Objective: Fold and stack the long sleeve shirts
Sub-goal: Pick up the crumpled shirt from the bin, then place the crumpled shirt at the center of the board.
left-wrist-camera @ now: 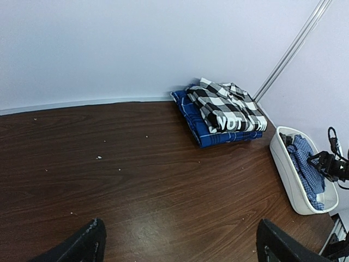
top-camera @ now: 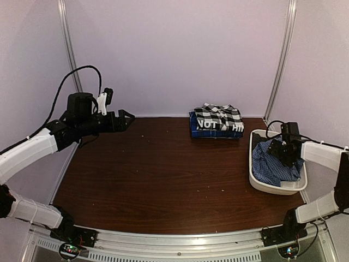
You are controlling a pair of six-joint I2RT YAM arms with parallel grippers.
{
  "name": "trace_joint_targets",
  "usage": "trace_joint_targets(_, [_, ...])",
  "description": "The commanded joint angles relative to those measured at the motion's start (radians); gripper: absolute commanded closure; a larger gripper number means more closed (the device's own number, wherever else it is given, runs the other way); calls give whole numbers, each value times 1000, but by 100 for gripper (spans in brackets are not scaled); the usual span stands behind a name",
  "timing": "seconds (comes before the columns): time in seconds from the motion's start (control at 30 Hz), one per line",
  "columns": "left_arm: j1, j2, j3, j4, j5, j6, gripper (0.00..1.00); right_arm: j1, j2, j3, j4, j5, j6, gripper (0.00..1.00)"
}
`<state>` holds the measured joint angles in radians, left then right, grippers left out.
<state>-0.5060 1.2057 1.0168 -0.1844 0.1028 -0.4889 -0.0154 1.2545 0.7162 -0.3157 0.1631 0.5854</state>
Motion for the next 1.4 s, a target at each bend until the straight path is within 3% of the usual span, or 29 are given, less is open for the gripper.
trace_joint_targets(0.0, [-2,-11,-16,28,-10,9,2,-12,63,-6,76,-28,17,15])
trace_joint_targets(0.1, [-2,-18,-23,28,-15,4,2,-15,91,-5,97,-49,17,28])
trace_joint_targets(0.27, [-2,-21,-26,26,-19,1,2,-15,64,29,61,-39,10,70])
trace_joint_targets(0.5, [-2,-16,-23,30,-22,-2,2,-14,-36,138,-25,-42,-35,98])
trace_joint_targets(0.93, [-1,-8,-21,45,-13,-4,2,14,-189,437,41,-339,-85,100])
trace_joint_targets(1.37, [-2,10,-17,82,10,-22,2,440,51,1043,126,-439,-87,100])
